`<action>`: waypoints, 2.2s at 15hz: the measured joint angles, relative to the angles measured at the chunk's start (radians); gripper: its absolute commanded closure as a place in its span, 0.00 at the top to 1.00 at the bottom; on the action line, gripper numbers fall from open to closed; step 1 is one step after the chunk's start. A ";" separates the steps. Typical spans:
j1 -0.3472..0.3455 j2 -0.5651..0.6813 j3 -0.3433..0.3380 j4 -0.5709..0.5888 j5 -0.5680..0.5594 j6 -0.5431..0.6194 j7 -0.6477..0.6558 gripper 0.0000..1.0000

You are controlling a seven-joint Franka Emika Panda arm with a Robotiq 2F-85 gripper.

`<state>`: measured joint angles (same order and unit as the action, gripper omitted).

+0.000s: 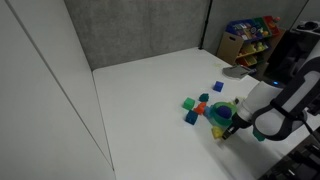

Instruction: Pick up the yellow toy and put it in the green bowl

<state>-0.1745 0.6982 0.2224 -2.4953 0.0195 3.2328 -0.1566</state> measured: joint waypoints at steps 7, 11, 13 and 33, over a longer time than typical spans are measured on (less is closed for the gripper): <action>-0.119 -0.101 0.174 -0.063 -0.007 -0.024 0.013 0.19; -0.169 -0.168 0.210 -0.077 -0.007 -0.024 0.014 0.19; -0.175 -0.201 0.202 -0.075 -0.007 -0.024 0.016 0.19; -0.030 -0.284 -0.052 -0.023 0.013 -0.176 0.090 1.00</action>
<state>-0.2040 0.4143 0.1705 -2.5179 0.0327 3.0566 -0.0663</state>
